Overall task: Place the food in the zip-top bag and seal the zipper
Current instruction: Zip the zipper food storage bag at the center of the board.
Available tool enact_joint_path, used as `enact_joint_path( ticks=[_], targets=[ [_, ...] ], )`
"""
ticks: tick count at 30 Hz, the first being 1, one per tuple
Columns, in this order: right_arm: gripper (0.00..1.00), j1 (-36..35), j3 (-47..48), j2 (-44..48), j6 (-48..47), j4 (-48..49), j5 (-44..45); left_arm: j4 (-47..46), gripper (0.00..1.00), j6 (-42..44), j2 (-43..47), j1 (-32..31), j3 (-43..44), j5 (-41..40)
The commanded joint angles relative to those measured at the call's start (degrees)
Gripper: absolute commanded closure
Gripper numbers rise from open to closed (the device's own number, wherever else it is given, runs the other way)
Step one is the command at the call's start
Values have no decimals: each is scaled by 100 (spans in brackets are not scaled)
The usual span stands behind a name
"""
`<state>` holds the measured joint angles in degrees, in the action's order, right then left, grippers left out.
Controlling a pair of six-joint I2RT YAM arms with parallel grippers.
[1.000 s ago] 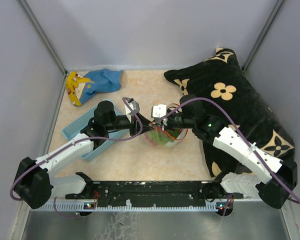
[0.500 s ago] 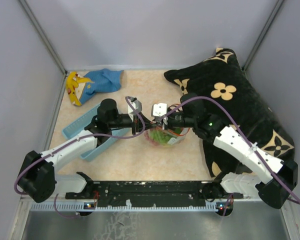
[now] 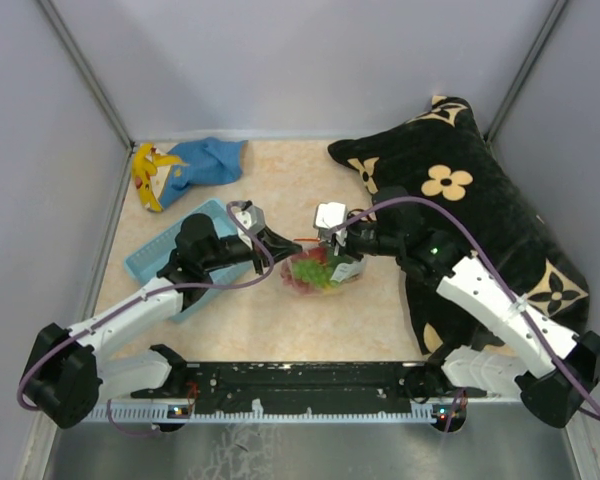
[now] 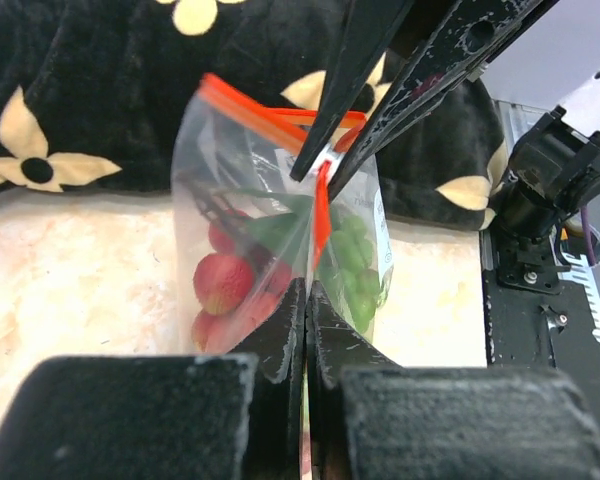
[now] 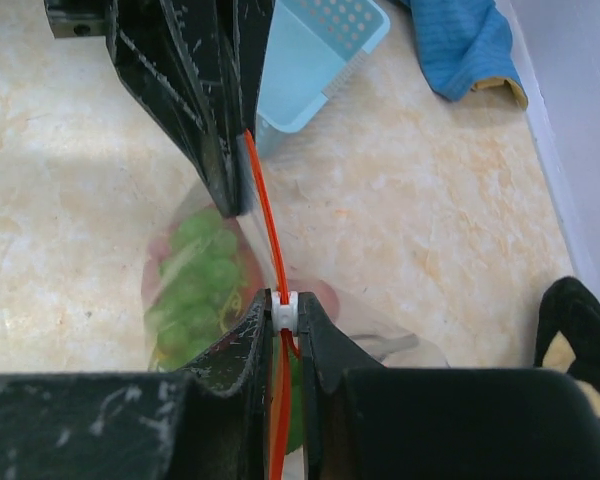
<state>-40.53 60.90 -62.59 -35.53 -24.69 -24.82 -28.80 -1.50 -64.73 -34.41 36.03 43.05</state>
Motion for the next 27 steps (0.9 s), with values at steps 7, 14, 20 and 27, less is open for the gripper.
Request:
enact_joint_path(
  ticks=[7,14,20,27],
  targets=[
    [100,379,290,581,-33,-164,769,-243,100,-299,226,504,-370,-471],
    [100,493,337,700,152,-377,1067,-125,100,-389,248,803,-431,-928],
    [100,503,250,745,276,-277,756,-721,86,-663,162,846,-480,-96],
    [100,498,279,566,313,-177,354,-1028,39,-401,-241,608,-21,792]
  ],
)
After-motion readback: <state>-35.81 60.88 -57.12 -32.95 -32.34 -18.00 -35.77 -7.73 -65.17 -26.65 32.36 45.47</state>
